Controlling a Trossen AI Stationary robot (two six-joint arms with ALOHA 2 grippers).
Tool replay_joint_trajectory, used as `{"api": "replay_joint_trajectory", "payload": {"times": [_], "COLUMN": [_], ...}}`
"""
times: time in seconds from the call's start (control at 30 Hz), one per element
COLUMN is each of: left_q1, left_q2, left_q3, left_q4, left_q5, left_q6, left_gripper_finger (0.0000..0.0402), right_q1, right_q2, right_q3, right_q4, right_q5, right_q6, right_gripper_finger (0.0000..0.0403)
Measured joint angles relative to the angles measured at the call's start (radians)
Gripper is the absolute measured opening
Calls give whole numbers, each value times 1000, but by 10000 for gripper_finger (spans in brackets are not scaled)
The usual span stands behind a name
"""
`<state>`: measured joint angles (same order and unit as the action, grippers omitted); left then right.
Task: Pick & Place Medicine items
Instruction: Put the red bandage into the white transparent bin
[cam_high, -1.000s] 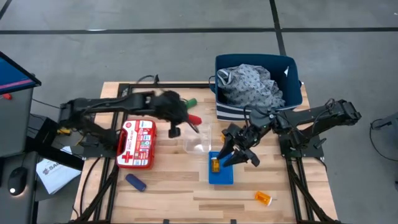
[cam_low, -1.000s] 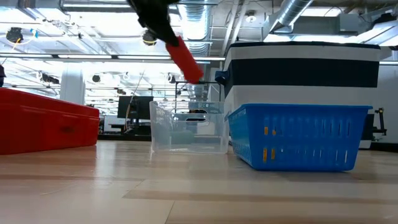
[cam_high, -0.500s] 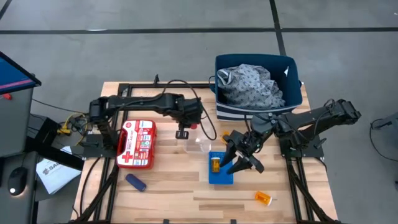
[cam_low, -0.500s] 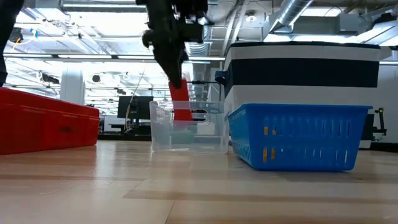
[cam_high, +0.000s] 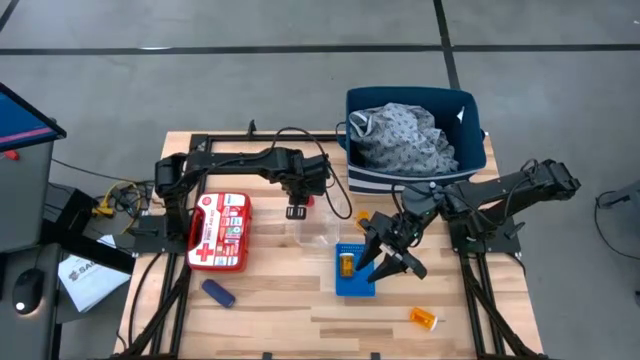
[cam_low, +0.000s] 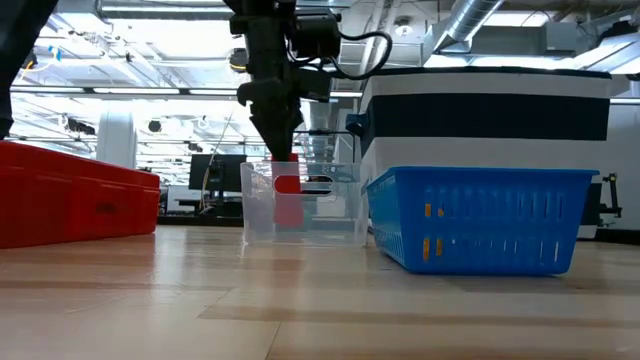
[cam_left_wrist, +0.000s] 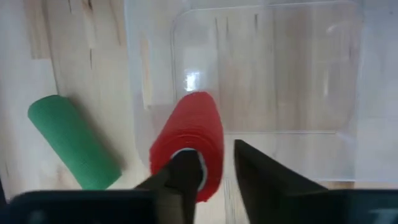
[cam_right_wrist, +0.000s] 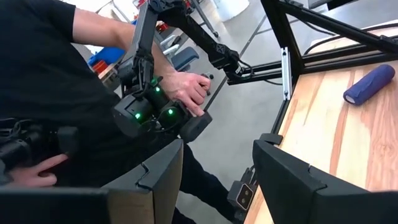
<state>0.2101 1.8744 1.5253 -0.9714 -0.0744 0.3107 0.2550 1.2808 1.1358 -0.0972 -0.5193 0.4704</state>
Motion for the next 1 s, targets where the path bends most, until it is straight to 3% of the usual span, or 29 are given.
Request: {"api": "replay_joint_trajectory", "payload": {"times": [0.17,0.3,0.47,0.57,0.67,0.77,0.83,1.0], "left_q1": [1,1,5,8,0,3,4,12], "left_q2": [0,0,0,0,-2,-2,-2,-2], "left_q3": [0,0,0,0,0,0,0,0], "left_q4": [5,9,11,27,8,16,6,-5], "left_q5": [2,2,8,65,10,58,9,18], "left_q6": [0,0,-1,-6,-1,-9,3,19], "left_gripper_finger": [166,194,199,199,193,187,183,177], "right_q1": [-7,-10,-22,-22,-23,-23,-23,-23], "right_q2": [0,0,0,0,0,0,0,0], "right_q3": [0,0,0,0,0,0,0,0], "right_q4": [0,0,0,-1,-4,-6,-10,-11], "right_q5": [-5,-5,-5,-5,-5,-6,-6,-7], "right_q6": [-11,-26,-26,-26,-26,-26,-26,-29], "right_gripper_finger": [191,191,191,191,191,191,191,191]}}
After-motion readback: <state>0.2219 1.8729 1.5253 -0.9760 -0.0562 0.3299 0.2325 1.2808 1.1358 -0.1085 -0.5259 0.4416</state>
